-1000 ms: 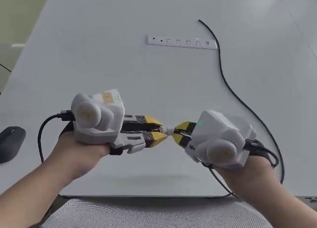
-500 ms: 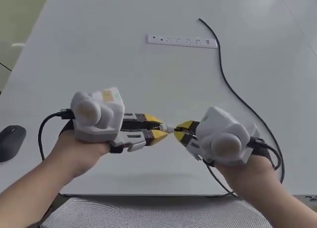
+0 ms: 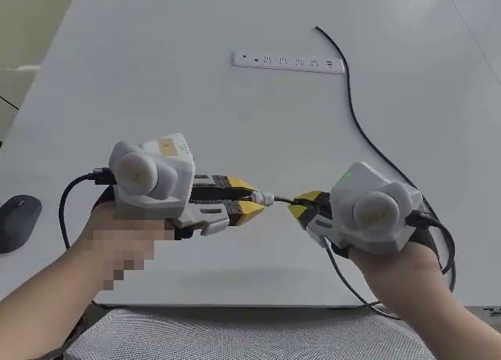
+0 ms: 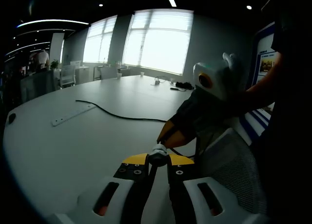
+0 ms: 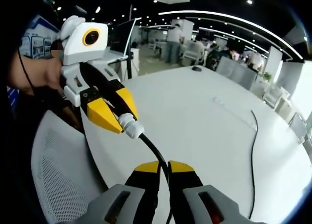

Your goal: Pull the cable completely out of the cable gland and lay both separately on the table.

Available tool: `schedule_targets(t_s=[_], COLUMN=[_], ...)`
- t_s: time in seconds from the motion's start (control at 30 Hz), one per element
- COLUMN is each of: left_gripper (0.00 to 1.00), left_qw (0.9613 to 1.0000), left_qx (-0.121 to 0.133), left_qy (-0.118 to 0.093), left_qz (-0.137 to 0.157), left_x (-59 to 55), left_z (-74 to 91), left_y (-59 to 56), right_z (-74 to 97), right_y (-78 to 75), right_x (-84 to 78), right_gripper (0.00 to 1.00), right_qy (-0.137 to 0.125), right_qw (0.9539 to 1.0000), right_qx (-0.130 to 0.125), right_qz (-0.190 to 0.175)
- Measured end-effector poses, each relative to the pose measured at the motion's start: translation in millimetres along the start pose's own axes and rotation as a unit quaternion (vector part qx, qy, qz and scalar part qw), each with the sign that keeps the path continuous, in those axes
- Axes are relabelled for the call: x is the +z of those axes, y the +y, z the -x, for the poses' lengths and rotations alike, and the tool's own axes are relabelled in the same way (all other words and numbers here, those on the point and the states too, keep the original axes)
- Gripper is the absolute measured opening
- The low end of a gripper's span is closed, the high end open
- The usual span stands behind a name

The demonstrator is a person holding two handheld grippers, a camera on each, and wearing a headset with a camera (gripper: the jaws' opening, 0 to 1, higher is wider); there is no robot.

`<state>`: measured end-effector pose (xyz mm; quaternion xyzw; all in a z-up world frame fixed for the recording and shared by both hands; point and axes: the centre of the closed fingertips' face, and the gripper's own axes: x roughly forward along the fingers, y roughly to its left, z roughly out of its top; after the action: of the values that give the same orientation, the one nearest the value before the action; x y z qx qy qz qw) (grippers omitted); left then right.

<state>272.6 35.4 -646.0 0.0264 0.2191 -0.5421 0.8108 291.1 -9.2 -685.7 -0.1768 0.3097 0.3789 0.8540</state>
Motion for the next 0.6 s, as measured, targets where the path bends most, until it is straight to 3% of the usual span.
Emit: schedule_targets(t_s=[0.23, 0.43, 0.6], left_gripper=[0.15, 0.15, 0.15], left_qw=[1.0, 1.0, 1.0], left_qx=[0.002, 0.002, 0.001], left_qy=[-0.003, -0.004, -0.005], left_qz=[0.001, 0.002, 0.0], left_x=[1.4, 1.1, 1.4], left_z=[1.3, 1.9, 1.8], left_y=[3.1, 3.5, 2.5], right_z=[-1.0, -0.9, -1.8], right_y=[-14.0, -23.4, -30.1], right_x=[-12.6, -26.8, -39.7], right_gripper=[0.01, 0.01, 0.01], right_qy=[0.008, 0.015, 0.019], right_qw=[0.9982, 0.9937, 0.9856], right_qx=[-0.016, -0.023, -0.027], right_qz=[-0.057, -0.109, -0.166])
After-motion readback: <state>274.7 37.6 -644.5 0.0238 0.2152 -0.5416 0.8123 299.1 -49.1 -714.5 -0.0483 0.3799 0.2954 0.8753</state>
